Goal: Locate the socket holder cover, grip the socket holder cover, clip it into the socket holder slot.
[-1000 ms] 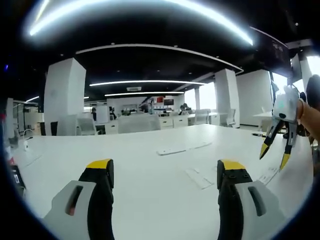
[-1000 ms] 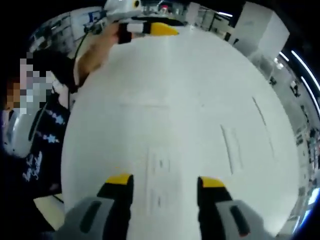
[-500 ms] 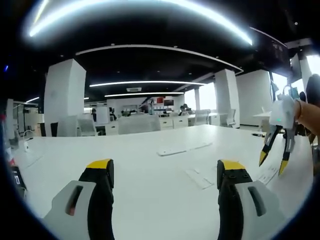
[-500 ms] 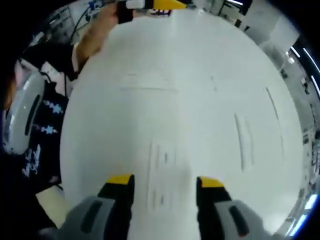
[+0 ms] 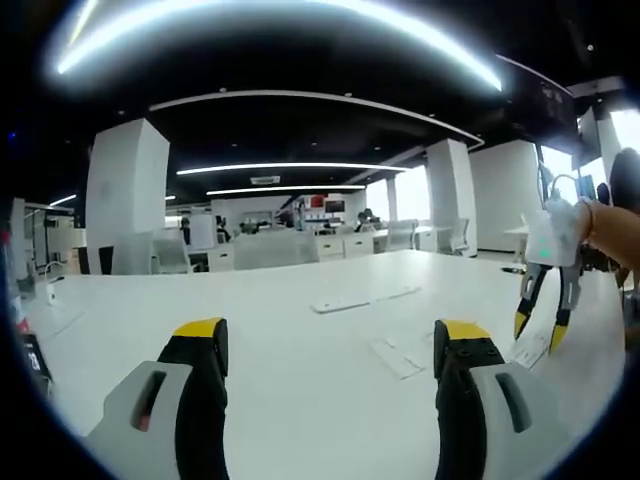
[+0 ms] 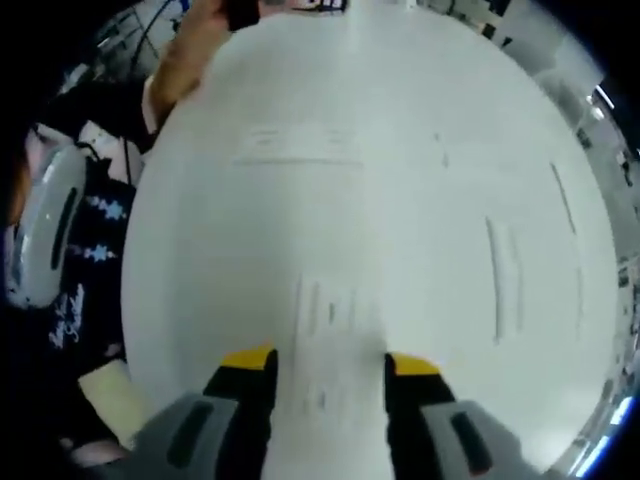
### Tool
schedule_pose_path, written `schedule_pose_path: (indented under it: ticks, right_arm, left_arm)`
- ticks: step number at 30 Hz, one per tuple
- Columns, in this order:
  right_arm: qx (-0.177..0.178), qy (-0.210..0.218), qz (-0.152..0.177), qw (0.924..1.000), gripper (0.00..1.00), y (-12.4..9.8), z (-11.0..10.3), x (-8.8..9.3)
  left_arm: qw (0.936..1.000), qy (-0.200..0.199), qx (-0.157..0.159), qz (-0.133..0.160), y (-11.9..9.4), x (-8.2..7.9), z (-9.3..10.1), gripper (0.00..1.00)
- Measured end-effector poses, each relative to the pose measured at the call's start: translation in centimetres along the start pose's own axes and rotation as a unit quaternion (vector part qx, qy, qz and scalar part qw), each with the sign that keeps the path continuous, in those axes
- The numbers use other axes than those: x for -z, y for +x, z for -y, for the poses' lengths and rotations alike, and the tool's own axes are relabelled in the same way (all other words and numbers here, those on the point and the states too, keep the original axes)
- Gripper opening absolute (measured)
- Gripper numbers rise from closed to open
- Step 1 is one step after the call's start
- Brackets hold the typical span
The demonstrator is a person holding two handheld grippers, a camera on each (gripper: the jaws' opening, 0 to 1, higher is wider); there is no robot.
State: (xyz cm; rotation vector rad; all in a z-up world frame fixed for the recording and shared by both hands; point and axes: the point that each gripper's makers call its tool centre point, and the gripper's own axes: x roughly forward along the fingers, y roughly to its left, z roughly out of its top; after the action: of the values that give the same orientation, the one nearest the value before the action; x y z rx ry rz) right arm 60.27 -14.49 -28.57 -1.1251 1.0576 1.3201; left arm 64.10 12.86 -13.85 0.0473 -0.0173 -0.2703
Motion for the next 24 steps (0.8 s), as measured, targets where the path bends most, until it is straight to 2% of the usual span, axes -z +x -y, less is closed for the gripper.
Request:
schedule_pose_path:
  ticks: [8, 14, 24]
  right_arm:
    - [-0.007, 0.002, -0.013, 0.9999, 0.43, 0.11, -0.52, 0.11]
    - [-0.008, 0.005, -0.034, 0.9994, 0.43, 0.18, -0.67, 0.02]
    - [-0.006, 0.020, -0.033, 0.9992, 0.36, 0.15, -0.86, -0.08]
  left_arm:
    - [1.0000, 0.000, 0.002, -0.001, 0.13, 0.07, -0.14, 0.83]
    - [1.0000, 0.002, 0.002, -0.004, 0.15, 0.20, -0.09, 0.83]
    - [1.0000, 0.003, 0.001, -0.006, 0.14, 0.26, -0.15, 0.83]
